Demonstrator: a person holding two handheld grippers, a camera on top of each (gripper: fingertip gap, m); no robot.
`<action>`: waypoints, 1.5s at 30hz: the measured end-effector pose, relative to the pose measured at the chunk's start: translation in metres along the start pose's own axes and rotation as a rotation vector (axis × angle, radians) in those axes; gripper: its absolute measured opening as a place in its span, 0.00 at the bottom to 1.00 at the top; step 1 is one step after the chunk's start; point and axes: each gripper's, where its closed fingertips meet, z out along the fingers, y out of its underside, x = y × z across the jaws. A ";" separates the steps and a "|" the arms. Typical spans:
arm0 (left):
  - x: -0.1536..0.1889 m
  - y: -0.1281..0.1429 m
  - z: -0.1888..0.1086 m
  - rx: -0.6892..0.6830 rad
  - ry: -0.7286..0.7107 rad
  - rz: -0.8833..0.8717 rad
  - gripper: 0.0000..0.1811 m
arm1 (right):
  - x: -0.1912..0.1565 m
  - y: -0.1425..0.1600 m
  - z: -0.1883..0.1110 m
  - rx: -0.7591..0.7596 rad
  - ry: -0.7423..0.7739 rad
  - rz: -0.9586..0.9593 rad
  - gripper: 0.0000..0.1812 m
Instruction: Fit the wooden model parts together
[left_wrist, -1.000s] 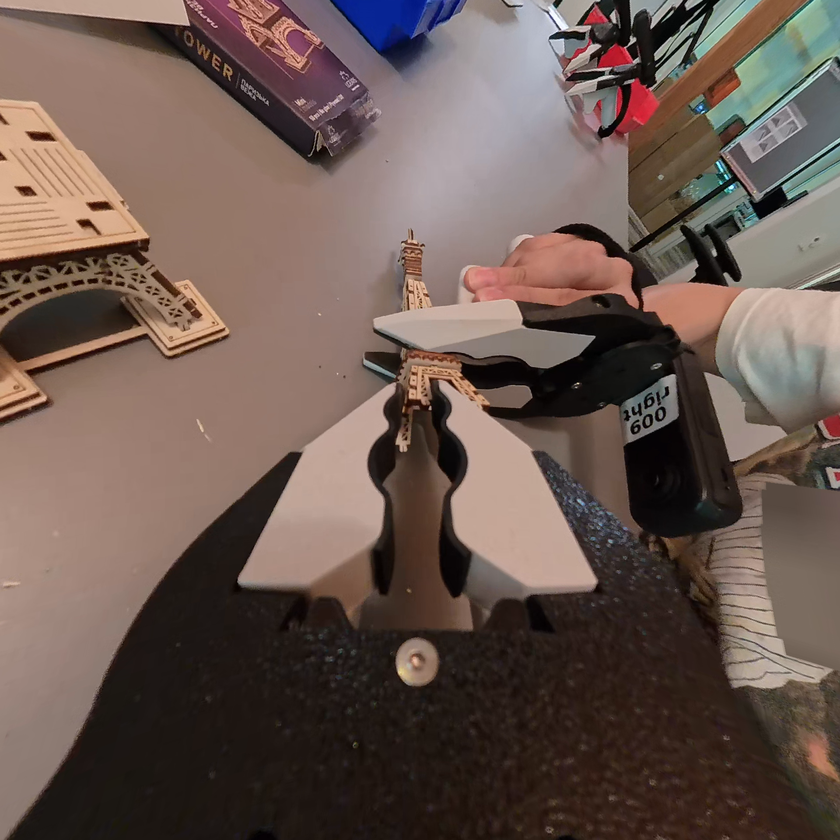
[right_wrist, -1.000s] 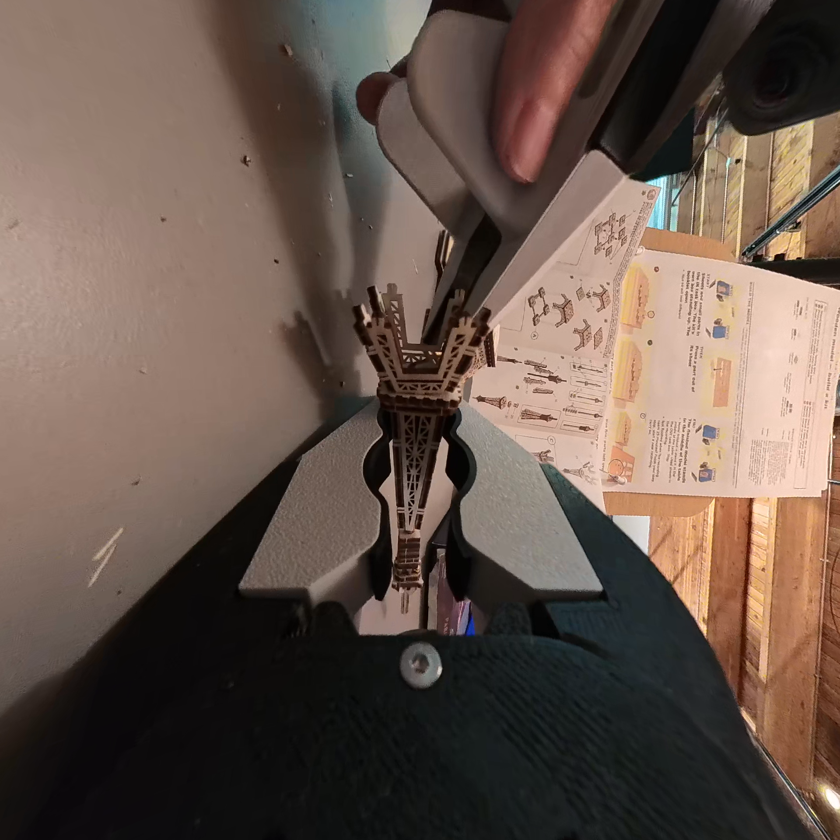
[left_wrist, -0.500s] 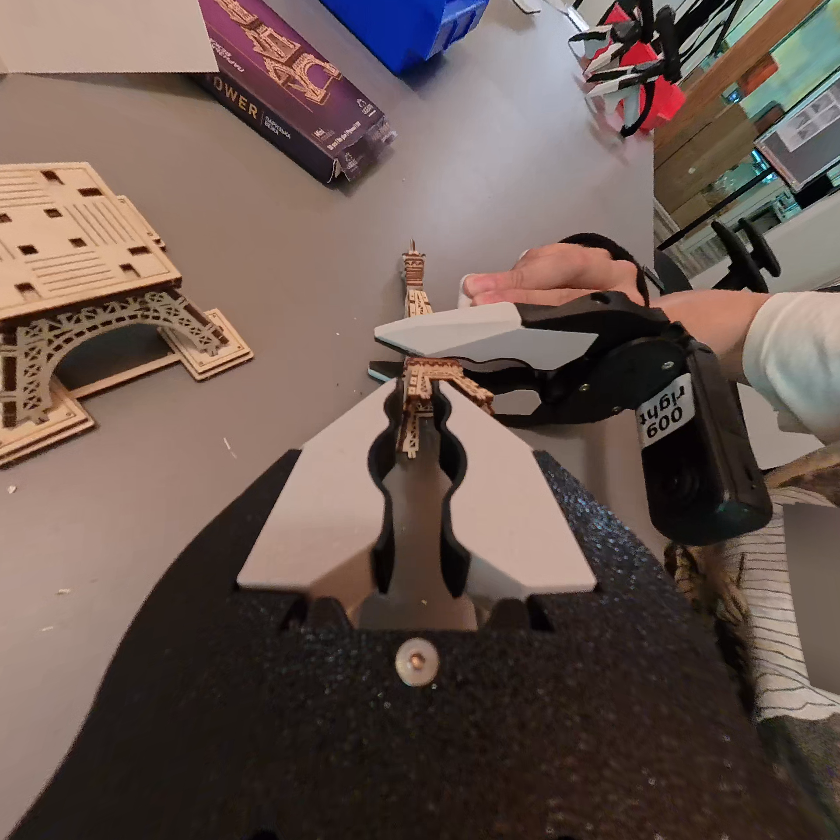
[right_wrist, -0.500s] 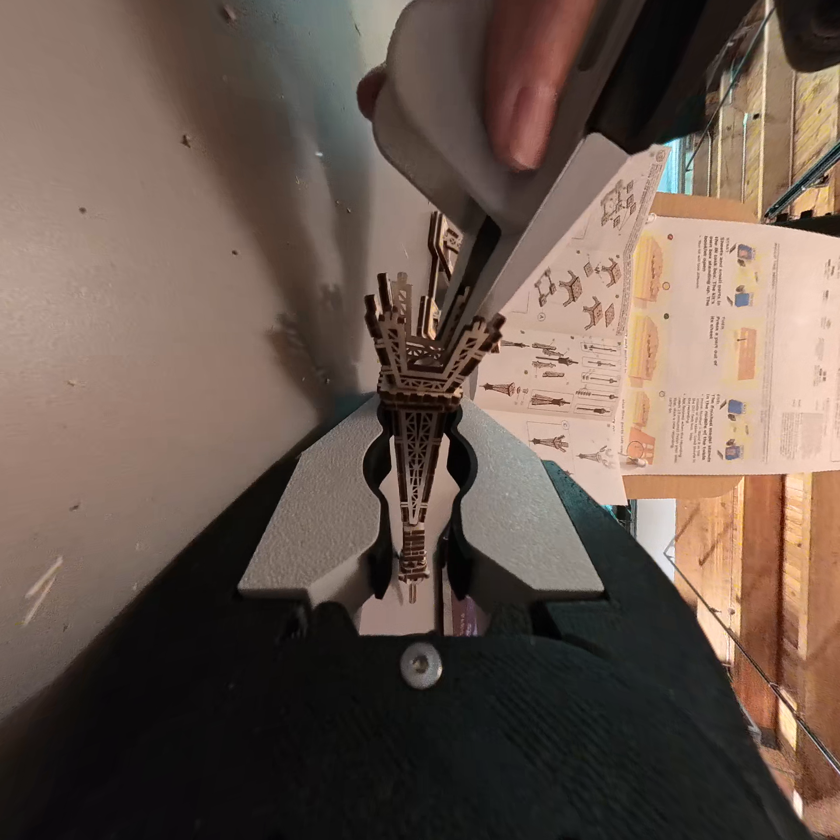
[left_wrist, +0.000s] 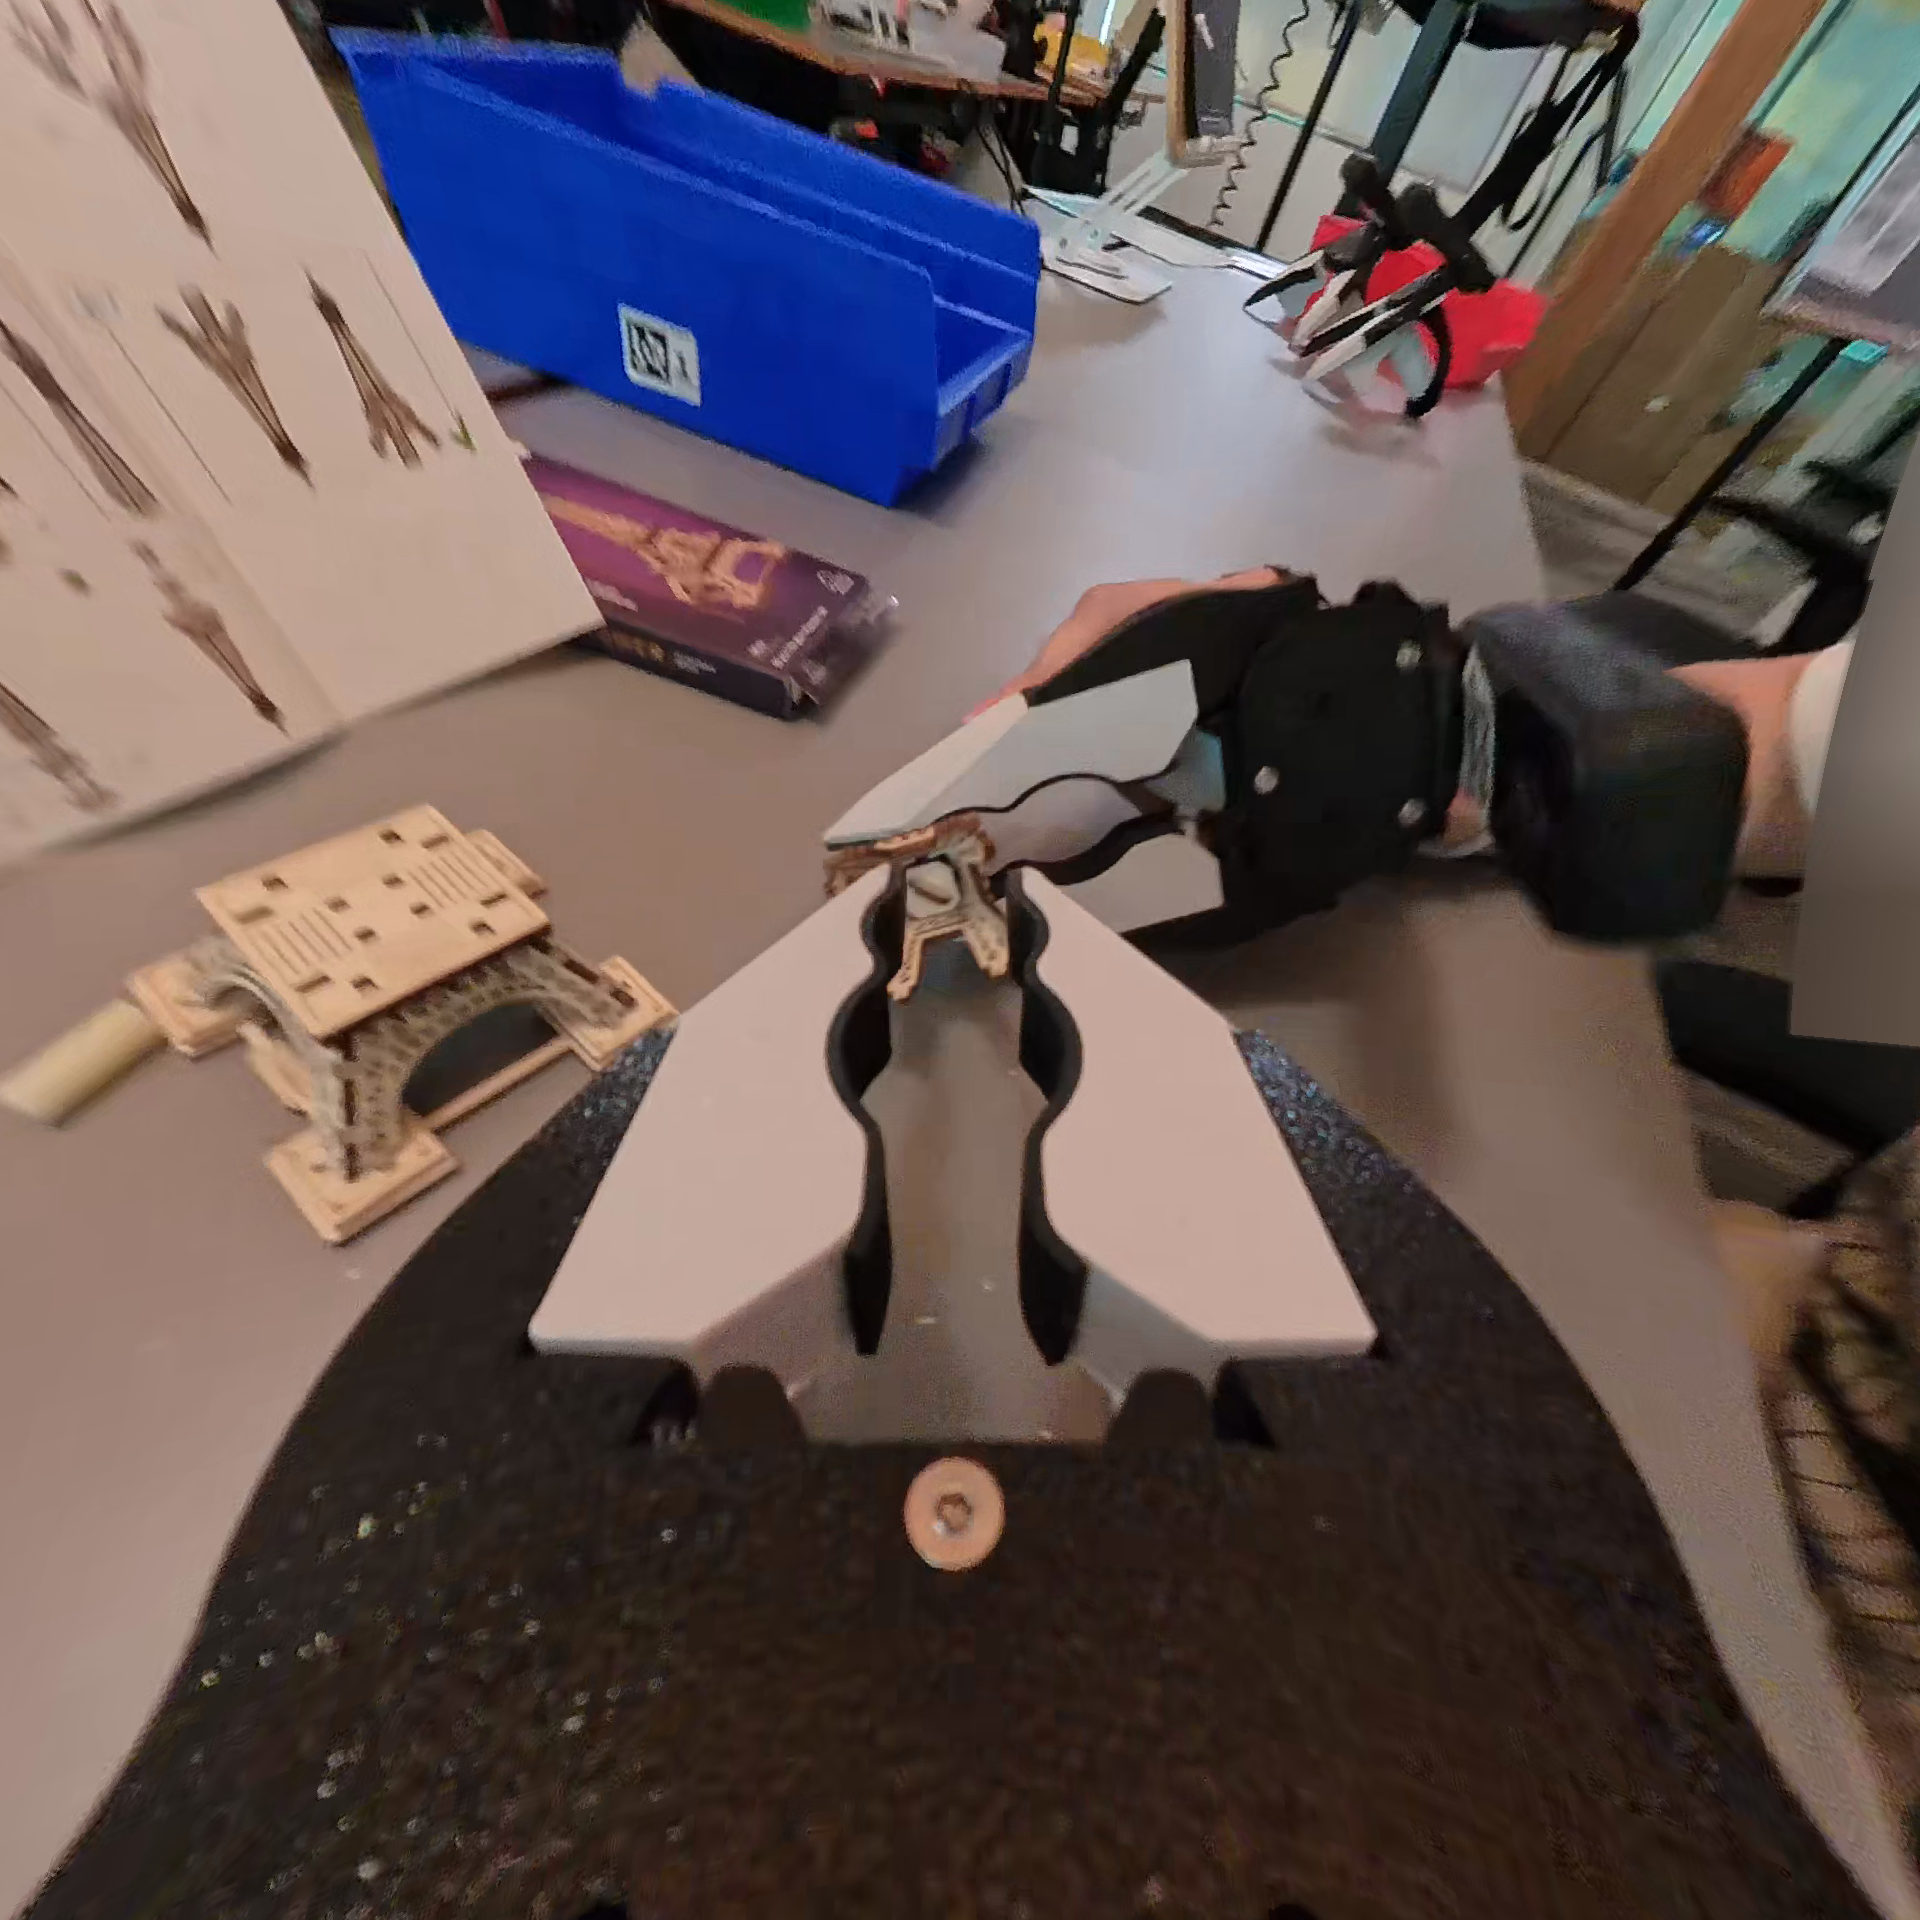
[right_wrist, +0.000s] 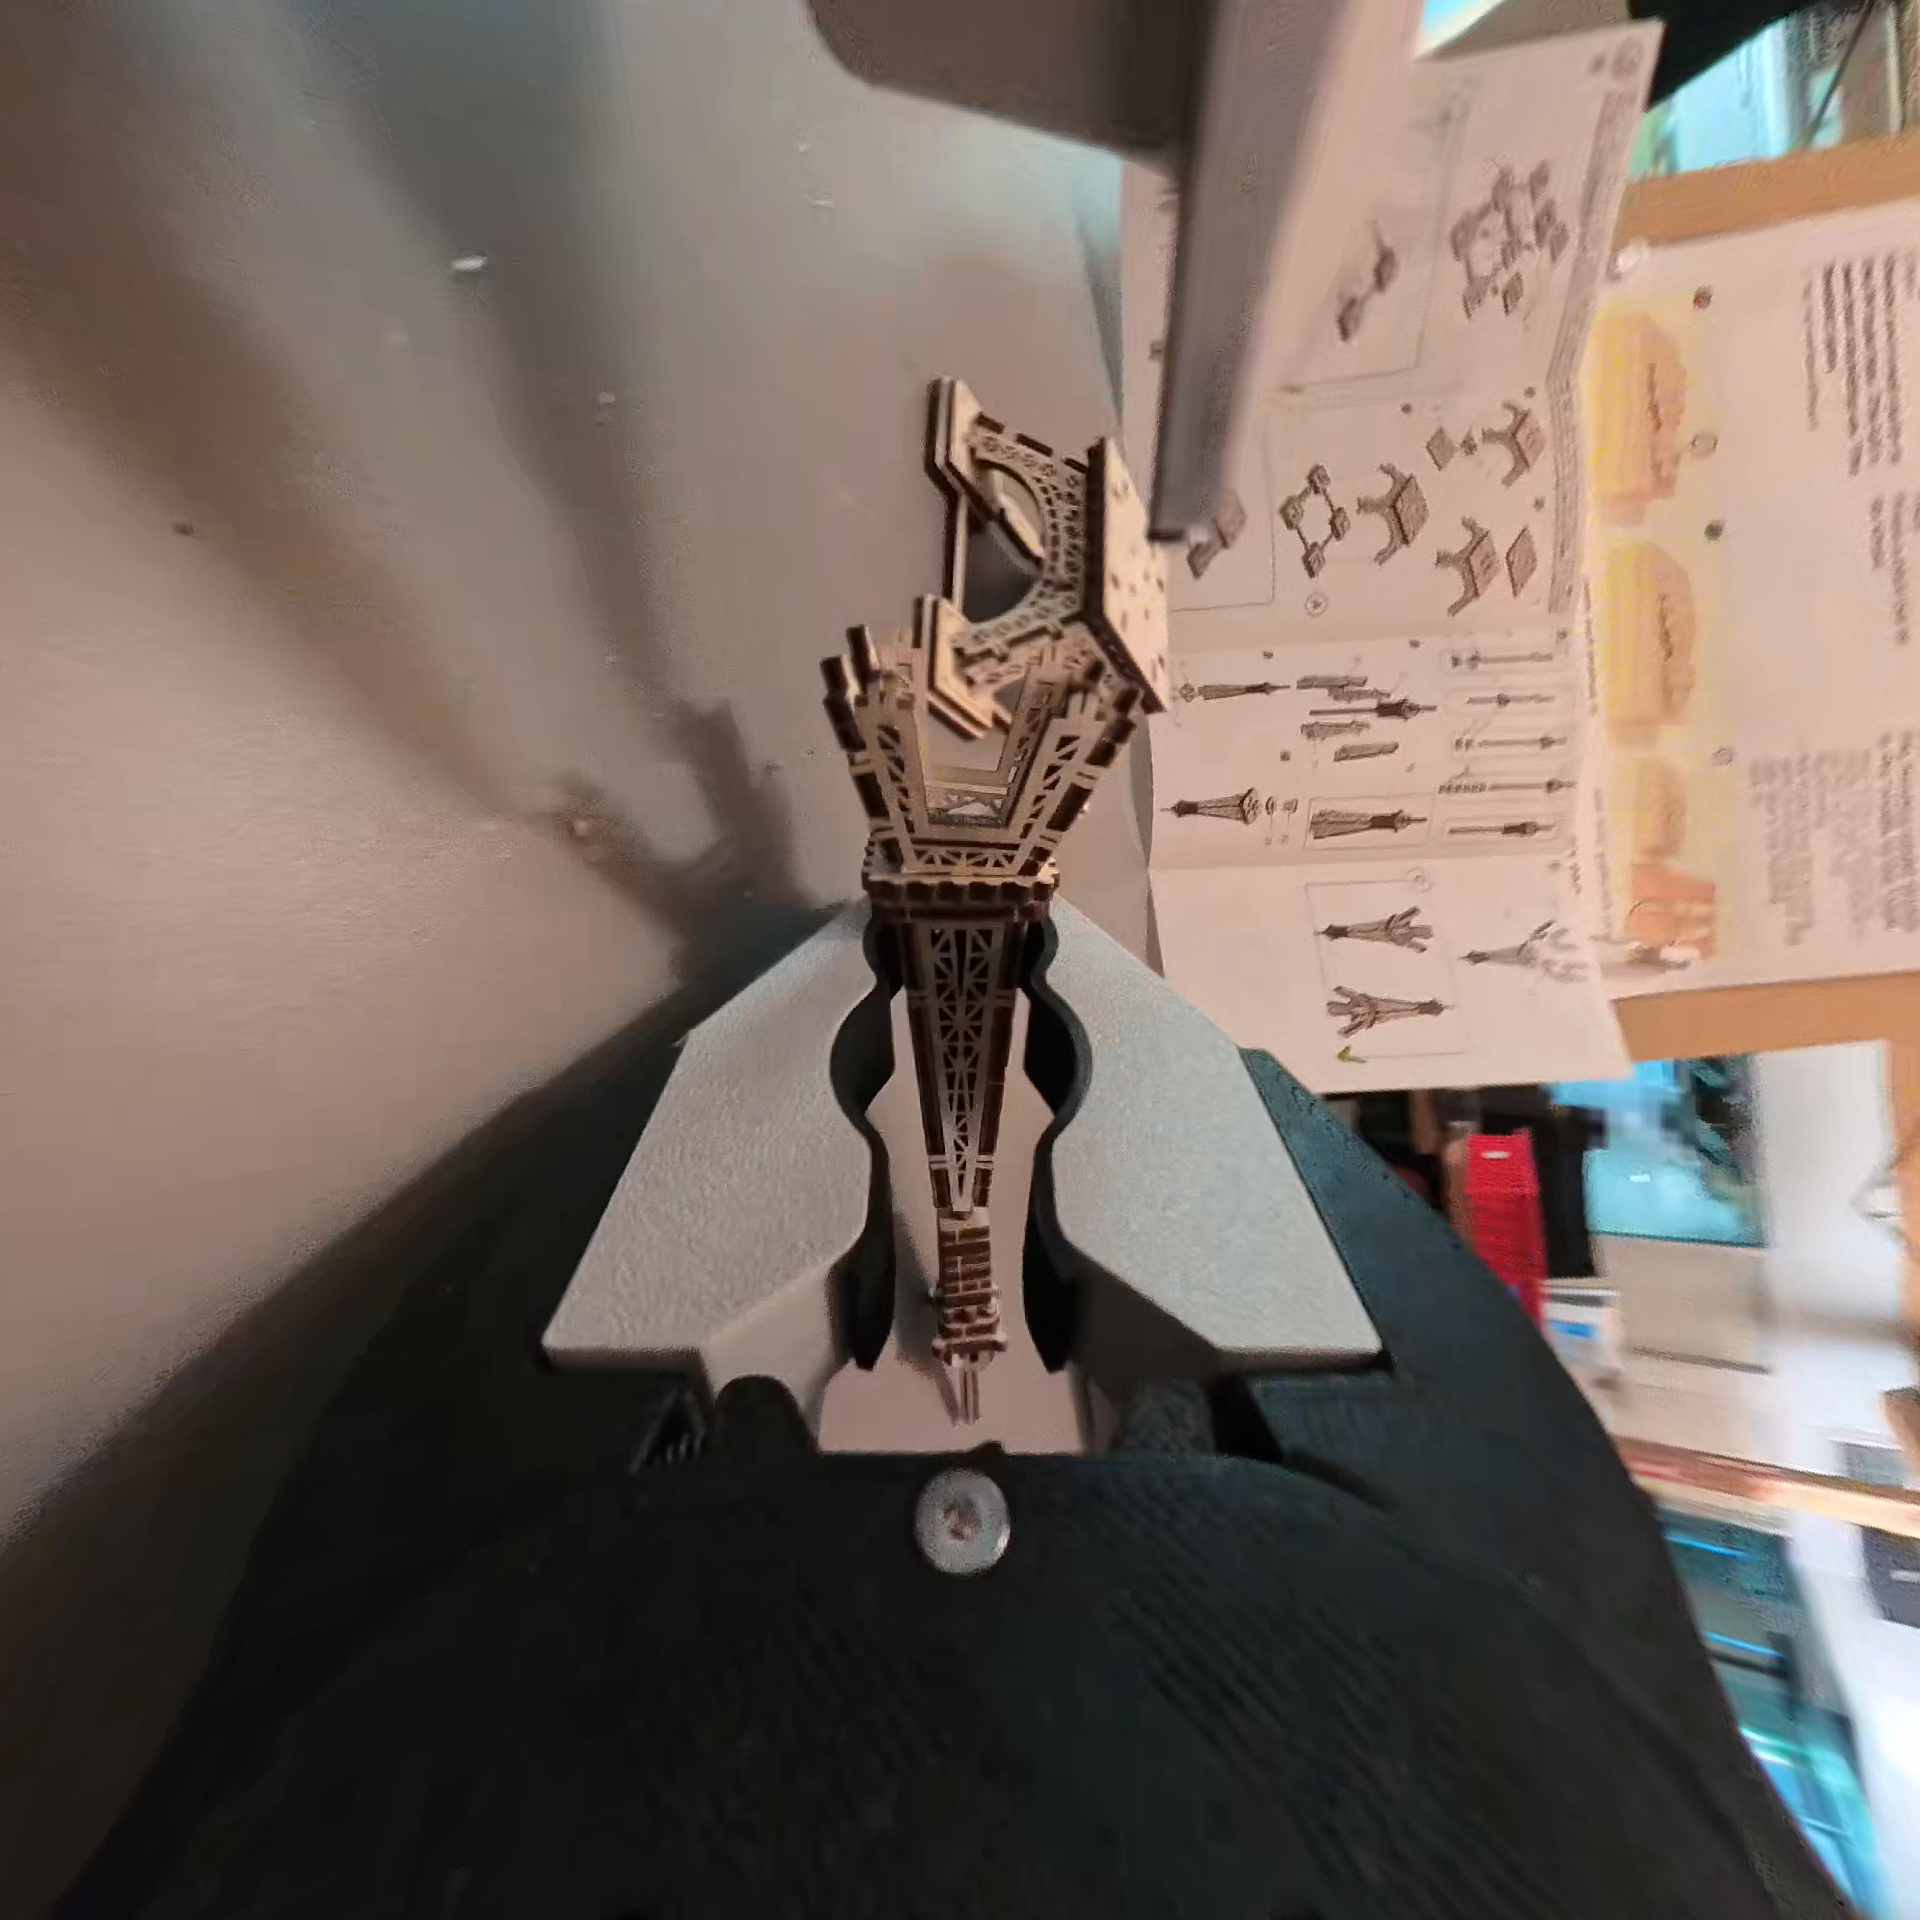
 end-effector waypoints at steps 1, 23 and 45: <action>0.000 -0.004 -0.001 0.015 -0.024 0.052 0.09 | 0.004 0.001 -0.002 0.011 -0.017 0.054 0.10; 0.011 -0.019 0.000 0.121 -0.019 0.116 0.13 | 0.104 -0.040 -0.104 0.994 -0.847 1.687 0.10; 0.027 -0.047 -0.013 0.159 -0.031 0.276 0.11 | 0.067 -0.010 -0.050 0.228 -0.025 0.574 0.10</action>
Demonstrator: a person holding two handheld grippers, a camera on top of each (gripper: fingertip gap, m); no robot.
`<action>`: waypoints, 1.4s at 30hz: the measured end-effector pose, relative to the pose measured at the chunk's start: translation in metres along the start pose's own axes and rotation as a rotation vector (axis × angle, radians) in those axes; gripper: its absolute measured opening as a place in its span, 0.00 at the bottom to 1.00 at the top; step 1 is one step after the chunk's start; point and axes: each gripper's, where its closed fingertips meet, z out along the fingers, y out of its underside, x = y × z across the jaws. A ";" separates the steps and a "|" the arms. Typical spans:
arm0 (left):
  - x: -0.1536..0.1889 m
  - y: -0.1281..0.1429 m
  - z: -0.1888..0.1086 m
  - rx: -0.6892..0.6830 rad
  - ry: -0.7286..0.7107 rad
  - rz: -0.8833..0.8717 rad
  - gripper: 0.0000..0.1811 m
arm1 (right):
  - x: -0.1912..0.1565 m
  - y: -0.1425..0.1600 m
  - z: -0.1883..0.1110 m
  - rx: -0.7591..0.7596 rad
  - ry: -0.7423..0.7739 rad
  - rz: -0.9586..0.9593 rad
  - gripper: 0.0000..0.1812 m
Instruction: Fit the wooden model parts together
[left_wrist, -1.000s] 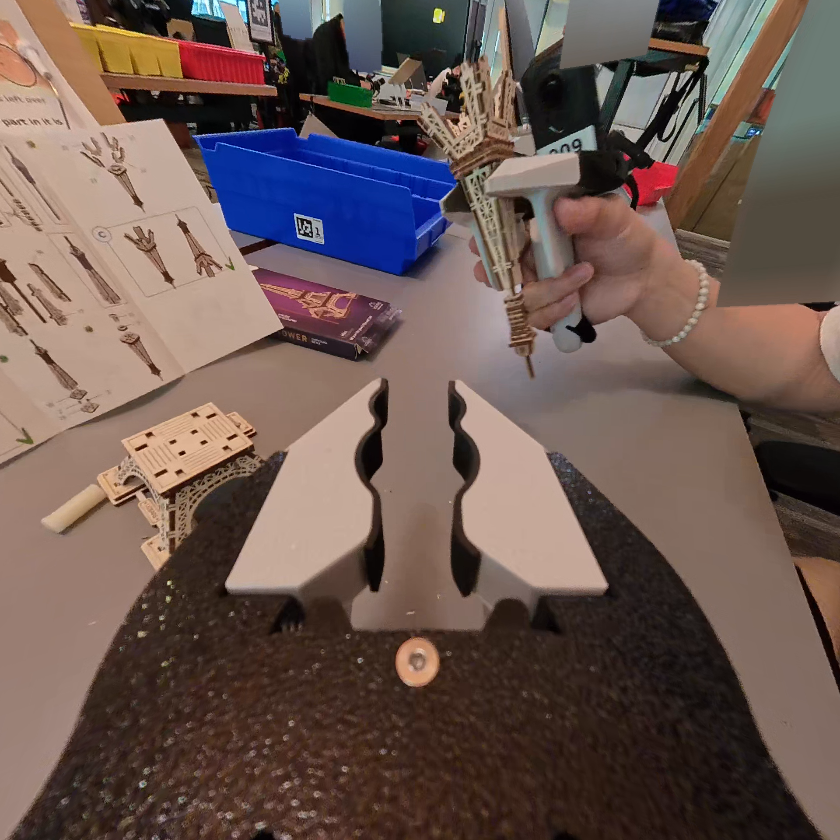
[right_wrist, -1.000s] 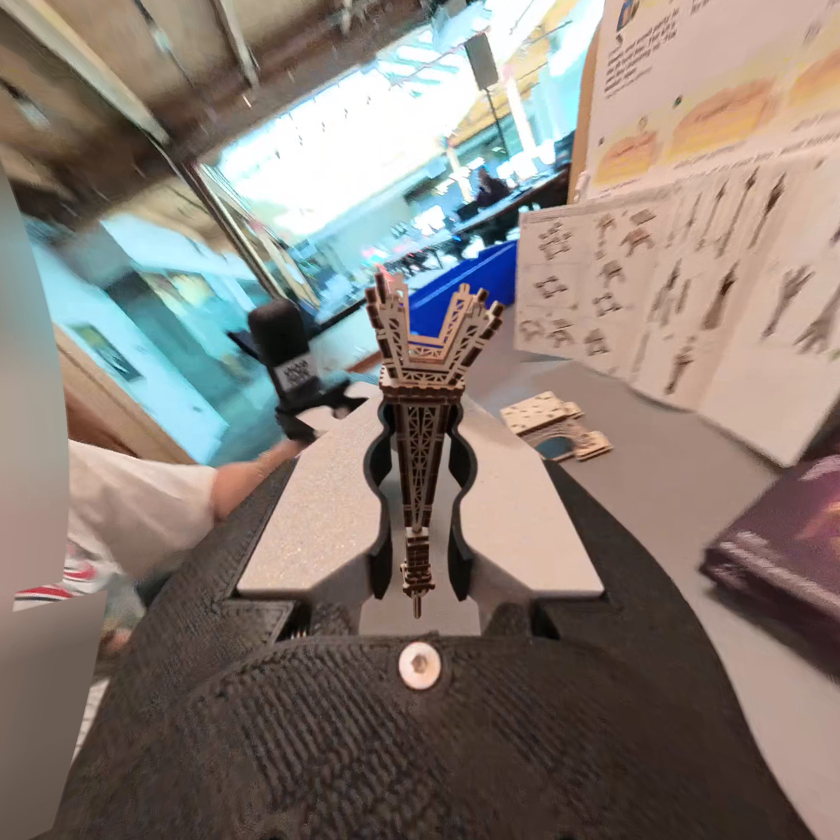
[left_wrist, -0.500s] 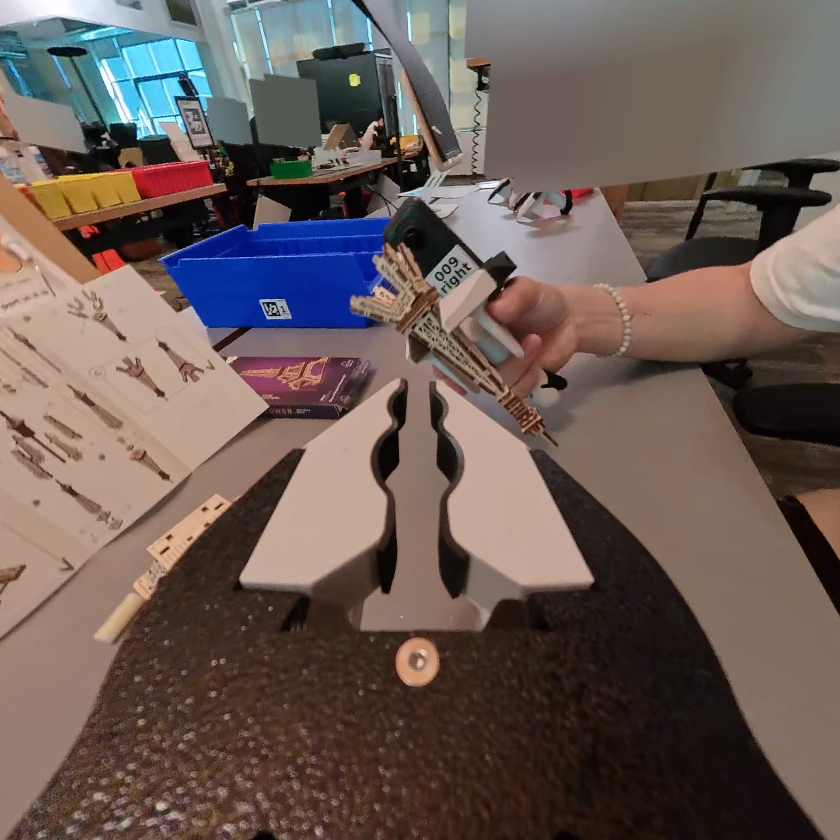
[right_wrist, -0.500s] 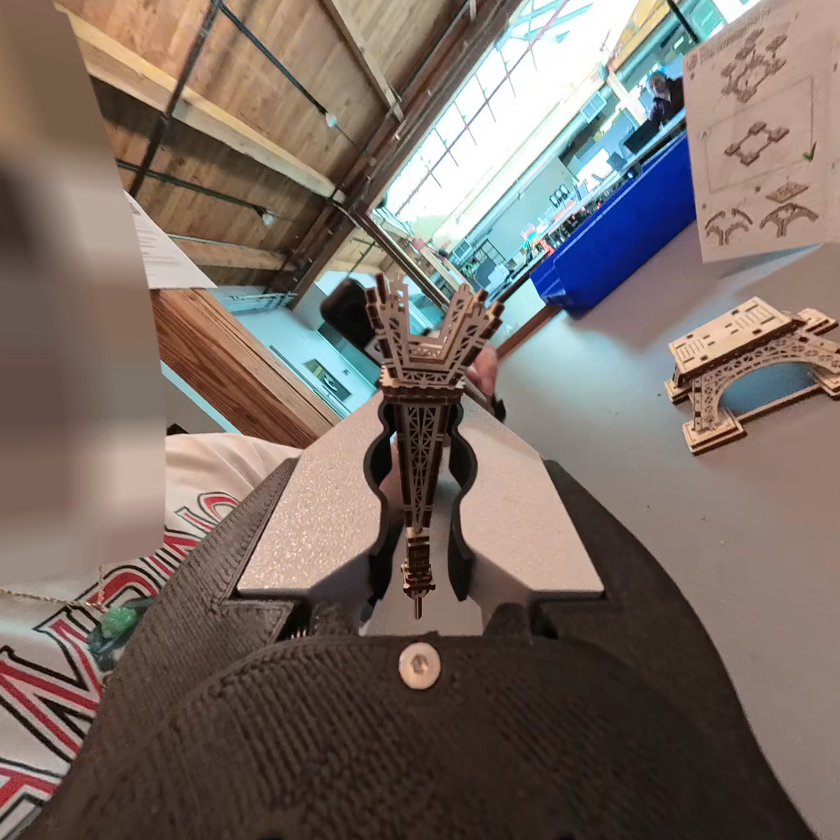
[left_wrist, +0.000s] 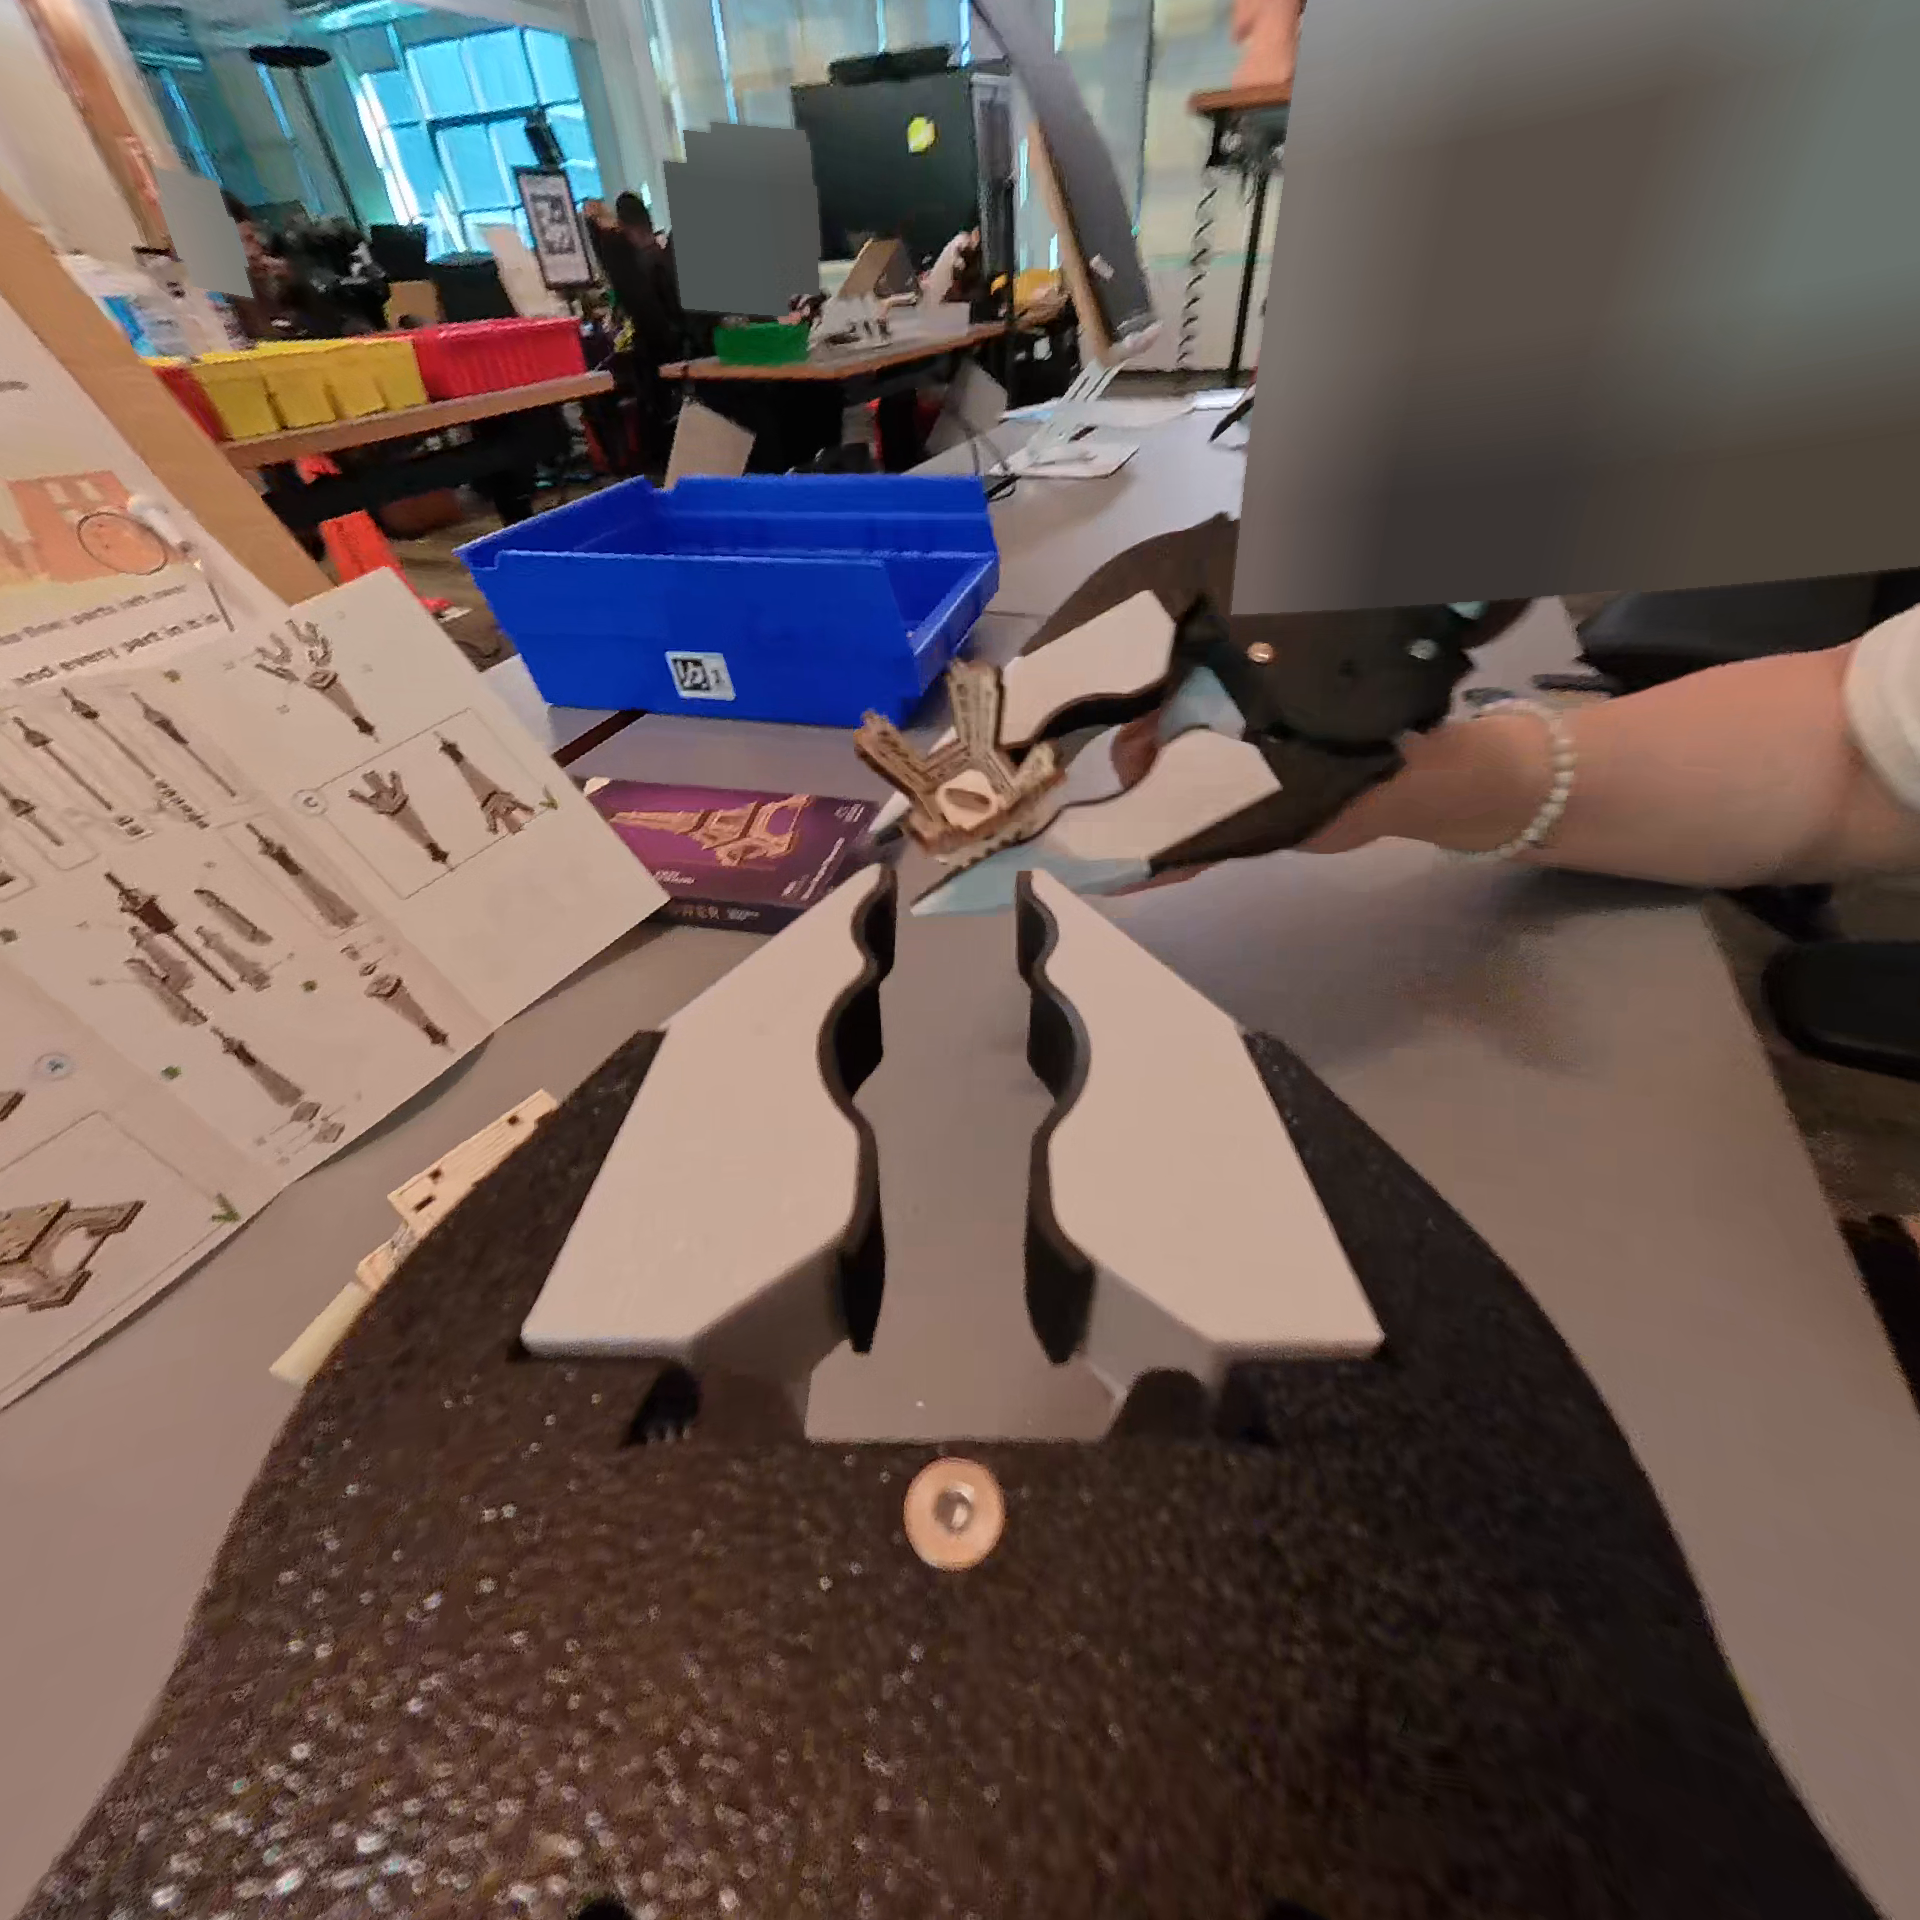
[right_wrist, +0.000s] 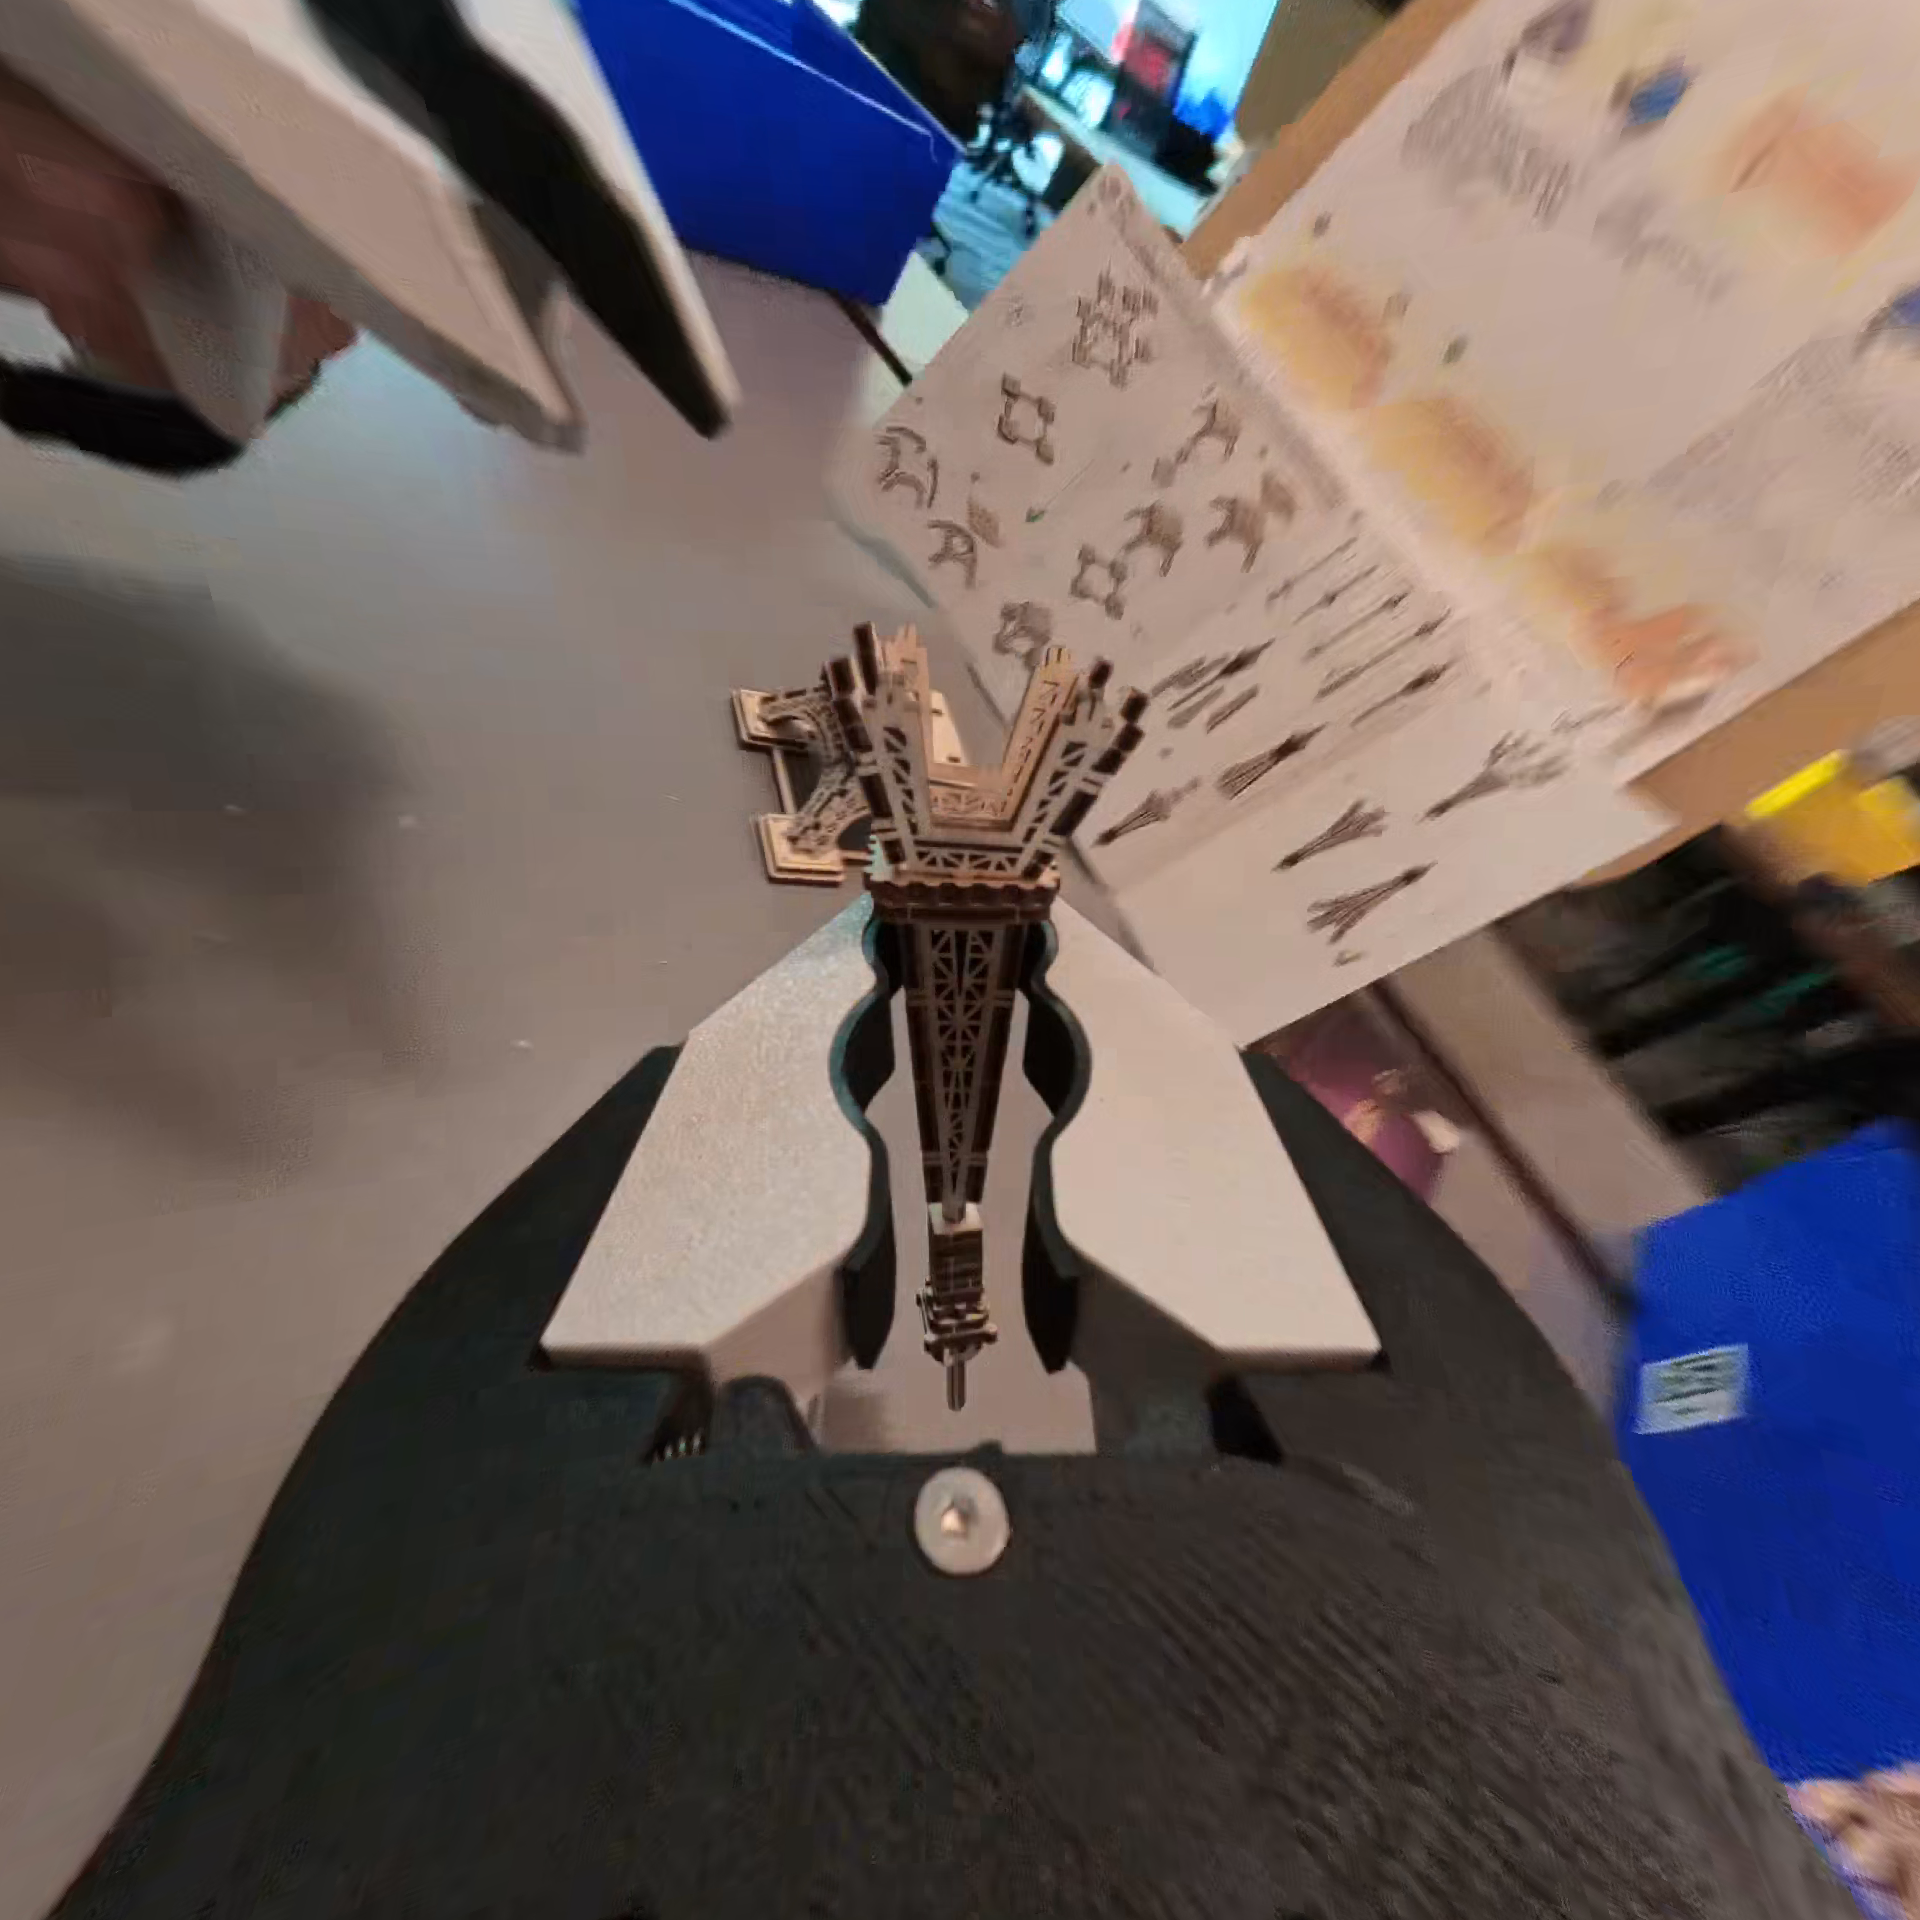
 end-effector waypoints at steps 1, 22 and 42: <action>0.000 0.002 0.002 -0.006 -0.008 0.013 0.11 | -0.004 -0.003 0.001 0.005 0.032 -0.074 0.10; 0.012 0.045 0.010 -0.203 0.033 0.173 0.09 | -0.050 -0.003 0.016 0.023 -0.033 -0.298 0.10; 0.009 0.055 0.008 -0.239 0.027 0.142 0.07 | -0.052 0.005 0.022 -0.003 0.005 -0.370 0.10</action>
